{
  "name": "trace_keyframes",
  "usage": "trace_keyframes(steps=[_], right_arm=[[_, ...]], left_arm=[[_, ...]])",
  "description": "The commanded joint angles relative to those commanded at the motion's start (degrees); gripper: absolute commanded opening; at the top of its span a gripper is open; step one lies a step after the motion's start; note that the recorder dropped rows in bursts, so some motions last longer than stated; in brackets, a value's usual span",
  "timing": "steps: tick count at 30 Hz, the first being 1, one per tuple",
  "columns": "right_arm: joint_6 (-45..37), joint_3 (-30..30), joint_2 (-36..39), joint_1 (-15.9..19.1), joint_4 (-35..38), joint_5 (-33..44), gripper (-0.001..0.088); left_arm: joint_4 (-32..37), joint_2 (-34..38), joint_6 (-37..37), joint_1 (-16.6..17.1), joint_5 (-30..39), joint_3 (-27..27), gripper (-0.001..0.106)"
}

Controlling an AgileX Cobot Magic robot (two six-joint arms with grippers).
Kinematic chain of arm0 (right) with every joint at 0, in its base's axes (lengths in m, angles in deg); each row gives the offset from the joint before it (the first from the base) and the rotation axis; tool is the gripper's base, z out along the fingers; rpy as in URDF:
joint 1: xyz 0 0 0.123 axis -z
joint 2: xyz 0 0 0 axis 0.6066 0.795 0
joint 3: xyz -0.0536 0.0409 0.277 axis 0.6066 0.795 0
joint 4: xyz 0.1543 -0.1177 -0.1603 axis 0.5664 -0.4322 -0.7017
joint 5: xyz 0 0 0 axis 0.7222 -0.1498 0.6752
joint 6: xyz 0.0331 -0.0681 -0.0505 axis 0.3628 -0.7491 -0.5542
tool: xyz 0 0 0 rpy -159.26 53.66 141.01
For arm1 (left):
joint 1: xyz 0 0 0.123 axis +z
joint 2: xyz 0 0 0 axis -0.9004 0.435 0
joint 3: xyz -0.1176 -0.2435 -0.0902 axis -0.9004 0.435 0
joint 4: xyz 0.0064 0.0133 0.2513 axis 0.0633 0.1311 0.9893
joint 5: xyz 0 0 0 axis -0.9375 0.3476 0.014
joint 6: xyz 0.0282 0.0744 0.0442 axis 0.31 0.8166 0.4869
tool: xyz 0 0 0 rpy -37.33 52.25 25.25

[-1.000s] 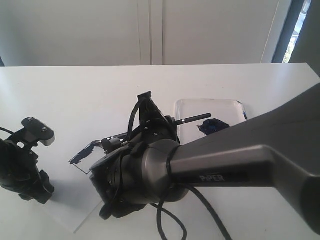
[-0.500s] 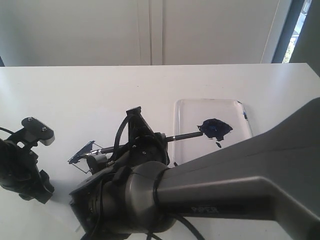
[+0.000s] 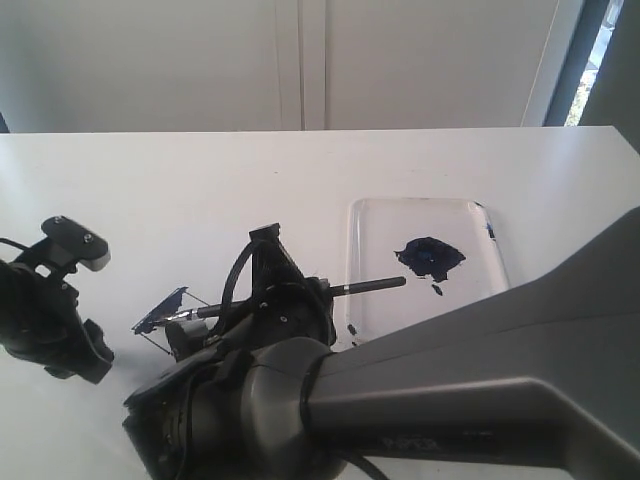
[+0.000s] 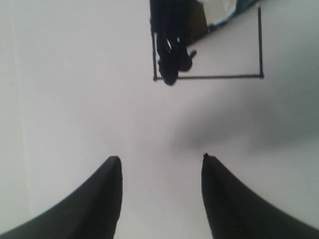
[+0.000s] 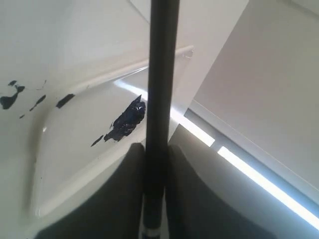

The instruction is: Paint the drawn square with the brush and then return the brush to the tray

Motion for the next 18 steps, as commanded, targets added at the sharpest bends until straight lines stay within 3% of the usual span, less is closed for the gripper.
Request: trace_keyframes(steps=[18], right_arm=[[-0.6, 0.0, -1.2, 0.0, -0.3, 0.0, 0.0]], left_arm=[[3.1, 4.6, -0.3, 0.0, 1.9, -1.7, 0.054]])
